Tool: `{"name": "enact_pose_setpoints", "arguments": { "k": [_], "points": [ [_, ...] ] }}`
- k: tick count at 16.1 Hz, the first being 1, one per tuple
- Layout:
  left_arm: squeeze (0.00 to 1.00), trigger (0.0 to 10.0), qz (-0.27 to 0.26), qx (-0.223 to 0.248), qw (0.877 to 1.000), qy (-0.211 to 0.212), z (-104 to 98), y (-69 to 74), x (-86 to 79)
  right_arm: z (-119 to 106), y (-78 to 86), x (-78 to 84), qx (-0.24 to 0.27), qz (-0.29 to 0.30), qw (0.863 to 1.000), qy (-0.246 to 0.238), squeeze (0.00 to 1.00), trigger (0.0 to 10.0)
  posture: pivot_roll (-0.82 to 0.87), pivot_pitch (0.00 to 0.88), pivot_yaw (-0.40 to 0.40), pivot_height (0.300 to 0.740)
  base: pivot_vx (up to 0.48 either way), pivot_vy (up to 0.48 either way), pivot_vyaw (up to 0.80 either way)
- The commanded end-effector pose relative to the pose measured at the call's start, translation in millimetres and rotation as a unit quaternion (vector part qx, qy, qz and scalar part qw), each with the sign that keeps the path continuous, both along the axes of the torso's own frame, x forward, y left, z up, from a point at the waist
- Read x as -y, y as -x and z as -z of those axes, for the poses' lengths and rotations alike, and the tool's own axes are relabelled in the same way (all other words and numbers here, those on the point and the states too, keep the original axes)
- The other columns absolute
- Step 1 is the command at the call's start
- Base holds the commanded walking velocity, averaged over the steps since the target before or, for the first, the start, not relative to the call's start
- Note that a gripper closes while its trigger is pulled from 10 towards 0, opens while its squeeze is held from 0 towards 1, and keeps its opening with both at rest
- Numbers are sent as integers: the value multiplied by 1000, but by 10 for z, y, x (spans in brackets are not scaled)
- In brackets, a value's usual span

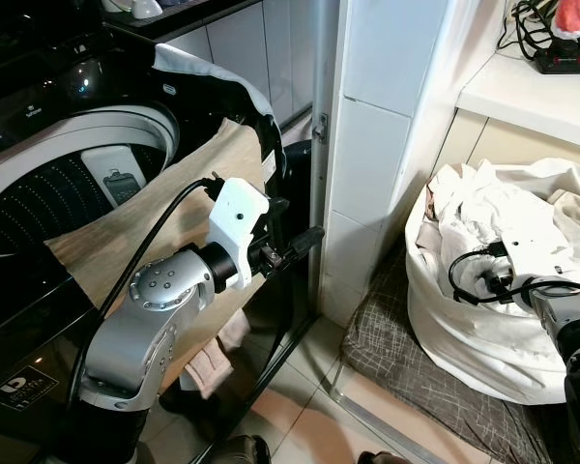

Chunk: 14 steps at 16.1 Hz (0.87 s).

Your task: Clothes washing

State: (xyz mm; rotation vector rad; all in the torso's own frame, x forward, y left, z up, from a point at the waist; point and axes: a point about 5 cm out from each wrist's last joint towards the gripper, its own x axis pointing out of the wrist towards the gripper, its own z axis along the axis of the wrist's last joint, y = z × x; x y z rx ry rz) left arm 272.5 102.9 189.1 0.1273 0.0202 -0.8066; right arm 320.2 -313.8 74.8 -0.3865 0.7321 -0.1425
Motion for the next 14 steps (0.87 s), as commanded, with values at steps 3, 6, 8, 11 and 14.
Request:
{"name": "enact_pose_setpoints", "arguments": {
  "k": [3,6,8,11,14],
  "points": [
    [0,10000,1,0,1000,-4,-5,15,-3,78,69,25,-15,10,1000,-6,0,0,75,93,75,740,0,0,0],
    [0,10000,-3,-2,1000,-5,-3,7,-9,64,64,34,-13,11,1000,-6,0,0,73,92,73,740,0,0,0],
    [0,10000,-4,-2,1000,-3,-6,3,-2,54,61,40,-11,12,1000,-5,0,0,71,92,71,740,0,0,0],
    [0,10000,-3,-3,1000,-2,-6,-8,5,39,52,46,-6,15,1000,-8,0,0,65,89,72,740,0,0,0],
    [0,10000,-3,-5,1000,2,-2,-19,17,28,47,50,-1,18,1000,-10,0,0,59,83,71,740,0,0,0]
  ]
}}
